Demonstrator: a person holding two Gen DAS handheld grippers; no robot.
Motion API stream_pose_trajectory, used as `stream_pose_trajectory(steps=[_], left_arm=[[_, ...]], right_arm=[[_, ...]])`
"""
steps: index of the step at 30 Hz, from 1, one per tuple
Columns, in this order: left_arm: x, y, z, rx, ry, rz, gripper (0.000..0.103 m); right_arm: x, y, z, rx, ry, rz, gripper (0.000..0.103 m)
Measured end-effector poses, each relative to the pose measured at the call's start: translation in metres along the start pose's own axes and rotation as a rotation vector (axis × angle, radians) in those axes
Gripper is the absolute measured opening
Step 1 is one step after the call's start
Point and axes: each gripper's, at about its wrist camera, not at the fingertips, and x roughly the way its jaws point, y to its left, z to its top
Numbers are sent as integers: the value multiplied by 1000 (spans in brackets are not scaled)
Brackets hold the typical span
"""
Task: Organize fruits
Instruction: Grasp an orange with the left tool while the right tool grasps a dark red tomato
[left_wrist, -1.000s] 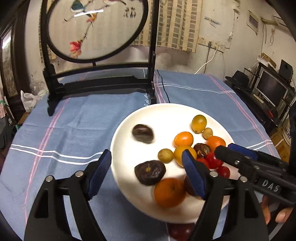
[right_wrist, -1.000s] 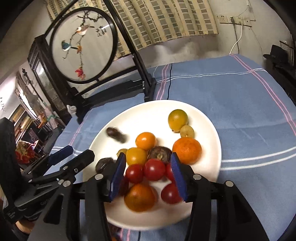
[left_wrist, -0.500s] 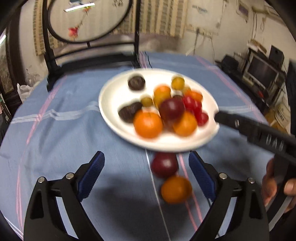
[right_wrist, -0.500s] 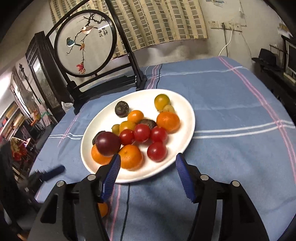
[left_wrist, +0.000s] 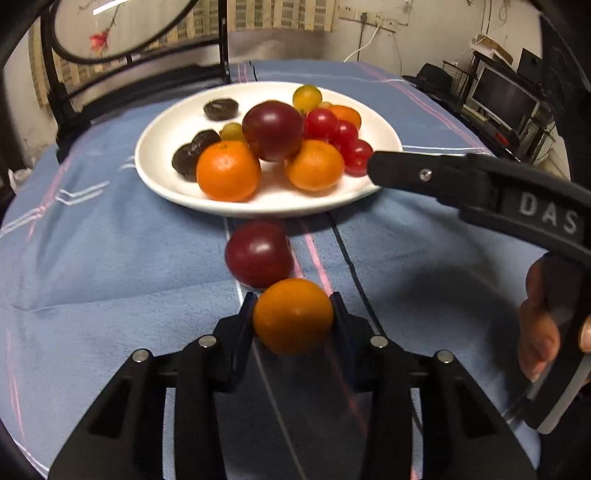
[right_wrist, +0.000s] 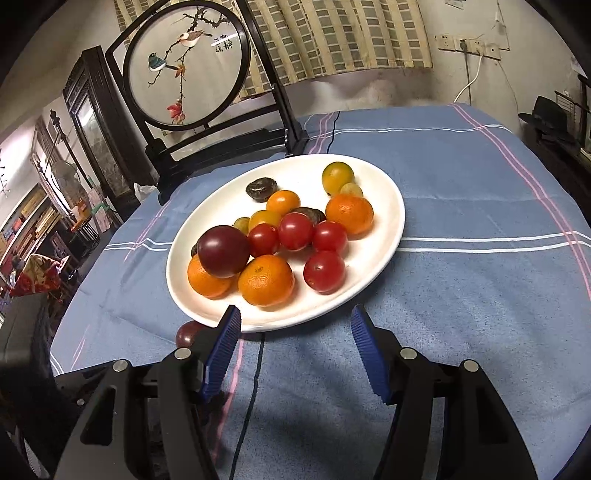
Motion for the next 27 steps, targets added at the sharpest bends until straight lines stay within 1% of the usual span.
stream_pose_trajectory(steps=[3, 5, 6, 8, 10, 13, 16, 17, 20, 24, 25, 27], left_arm=[[-5, 1, -6, 30, -38, -5, 39], [-14, 9, -5, 21, -58, -37, 39], [-21, 17, -3, 4, -83, -44, 39], [-30, 27, -1, -28, -122, -22, 39], [-36, 40, 1, -72, -143, 13, 39], [-32, 54, 4, -124, -125, 47, 39], [-30, 66, 6, -174, -104, 43, 39], [-31, 69, 6, -186, -102, 36, 39], [-34, 76, 8, -204, -118, 45, 39], [-32, 86, 10, -241, -116, 75, 39], [-31, 88, 11, -249, -115, 91, 39], [-33, 91, 11, -254, -125, 110, 39]], right_arm=[[2, 5, -2, -28, 10, -1, 63], [3, 13, -4, -58, 16, 9, 63], [2, 16, -5, -71, 16, 10, 63], [0, 22, -5, -101, 3, 4, 63], [1, 29, -8, -138, 14, 4, 64], [5, 44, -16, -204, 36, 4, 64], [10, 59, -23, -259, 60, -3, 64], [12, 67, -26, -295, 73, -6, 64], [17, 81, -30, -366, 83, -38, 64], [31, 90, -29, -359, 139, -50, 64], [35, 93, -29, -357, 149, -50, 64], [48, 100, -28, -367, 175, -78, 63]])
